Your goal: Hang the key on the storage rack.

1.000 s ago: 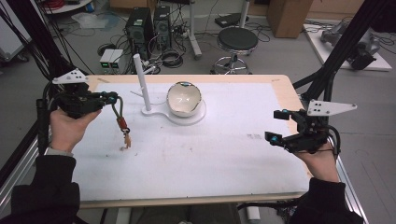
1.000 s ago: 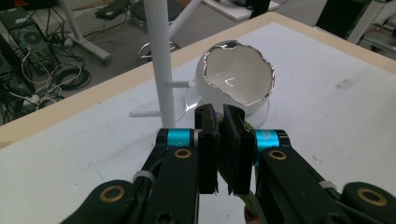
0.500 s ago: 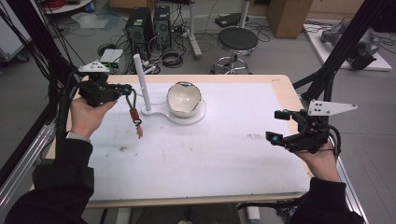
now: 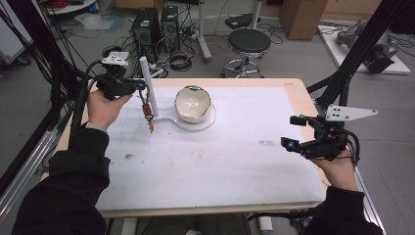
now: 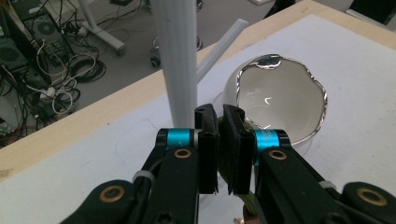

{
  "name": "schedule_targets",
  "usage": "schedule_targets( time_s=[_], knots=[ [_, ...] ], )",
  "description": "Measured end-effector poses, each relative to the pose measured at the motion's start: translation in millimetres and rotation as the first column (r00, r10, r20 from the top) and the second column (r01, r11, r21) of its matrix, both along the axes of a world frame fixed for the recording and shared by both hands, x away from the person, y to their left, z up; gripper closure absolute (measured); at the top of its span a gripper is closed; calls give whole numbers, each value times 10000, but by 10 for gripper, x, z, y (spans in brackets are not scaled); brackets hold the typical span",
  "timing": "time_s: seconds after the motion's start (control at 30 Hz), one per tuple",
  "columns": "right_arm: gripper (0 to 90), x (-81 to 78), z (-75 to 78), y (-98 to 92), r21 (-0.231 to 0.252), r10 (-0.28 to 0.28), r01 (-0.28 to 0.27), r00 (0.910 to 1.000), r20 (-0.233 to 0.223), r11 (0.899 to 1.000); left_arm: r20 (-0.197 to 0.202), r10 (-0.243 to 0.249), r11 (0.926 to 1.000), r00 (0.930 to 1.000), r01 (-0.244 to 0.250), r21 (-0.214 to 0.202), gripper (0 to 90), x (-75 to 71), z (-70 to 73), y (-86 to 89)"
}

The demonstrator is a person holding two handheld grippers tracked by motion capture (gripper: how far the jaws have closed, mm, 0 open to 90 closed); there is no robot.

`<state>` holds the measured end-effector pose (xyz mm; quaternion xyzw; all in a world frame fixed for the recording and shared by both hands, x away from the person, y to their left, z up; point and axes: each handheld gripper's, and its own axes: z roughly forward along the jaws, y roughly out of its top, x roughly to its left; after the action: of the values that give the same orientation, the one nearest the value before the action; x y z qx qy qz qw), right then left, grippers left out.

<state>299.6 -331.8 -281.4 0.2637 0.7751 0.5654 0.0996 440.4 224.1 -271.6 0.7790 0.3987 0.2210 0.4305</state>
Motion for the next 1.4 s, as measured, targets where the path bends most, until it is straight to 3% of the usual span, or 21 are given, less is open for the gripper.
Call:
schedule_targets(
  time_s=[0.3, 0.4, 0.53, 0.77, 0.9, 0.93, 0.97, 1.0, 1.03, 1.07, 1.1, 1.13, 1.17, 1.27, 1.4],
  knots=[
    [81, -18, 13, -45, 36, -151, 151, 9999, -30, 9999, -573, 319, 9994, 9978, -312, 145, 843, 172, -127, 4],
    [81, -41, 30, -75, 140, -174, 173, 9998, 15, 9998, -497, 323, 9994, 9982, -317, 131, 842, 179, -129, -10],
    [81, -46, 37, -89, 198, -212, 211, 9998, 64, 9996, -851, 398, 9977, 9956, -349, 586, 841, 215, -194, -53],
    [81, -25, 16, -70, 130, -185, 185, 9998, -14, 9997, -678, 297, 9987, 9973, -268, 423, 825, 180, -172, -86],
    [81, -26, 16, -54, 88, -157, 158, 9999, -58, 9998, -742, 515, 9986, 9959, -506, 128, 625, 164, -136, -30],
    [81, -26, 16, -54, 88, -157, 158, 9999, -58, 9998, -704, 590, 9983, 9958, -589, 25, 625, 148, -118, -10],
    [81, -29, 20, -44, 94, -134, 135, 9999, -70, 9999, -643, 586, 9982, 9962, -593, -95, 527, 134, -104, 6],
    [81, -29, 20, -44, 94, -134, 135, 9999, -70, 9999, -580, 545, 9982, 9968, -559, -220, 527, 116, -90, 20],
    [81, -28, 20, -29, 51, -88, 88, 9999, -56, 9999, -518, 478, 9982, 9975, -496, -342, 415, 98, -74, 32],
    [81, -28, 20, -29, 51, -88, 88, 9999, -56, 9999, -490, 414, 9982, 9979, -434, -405, 415, 84, -61, 39],
    [81, -26, 18, -23, 58, -84, 84, 10000, -45, 9999, -516, 300, 9981, 9982, -328, -527, 349, 66, -44, 47],
    [81, -22, 18, -10, 32, -62, 62, 10000, -42, 10000, -547, 215, 9975, 9983, -251, -666, 148, 43, -25, 46],
    [81, -22, 18, -10, 32, -62, 62, 10000, -42, 10000, -559, 184, 9974, 9983, -223, -688, 148, 24, -11, 47],
    [81, -13, 7, -14, -2, -88, 88, 9999, -115, 10000, -425, 4, 9962, 9991, -42, -872, 17, -89, 57, 35],
    [81, 2, -4, -42, 69, -128, 129, 9999, -109, 9999, 248, -438, 9925, 9987, 463, -1131, 17, -340, 148, 14]
  ],
)
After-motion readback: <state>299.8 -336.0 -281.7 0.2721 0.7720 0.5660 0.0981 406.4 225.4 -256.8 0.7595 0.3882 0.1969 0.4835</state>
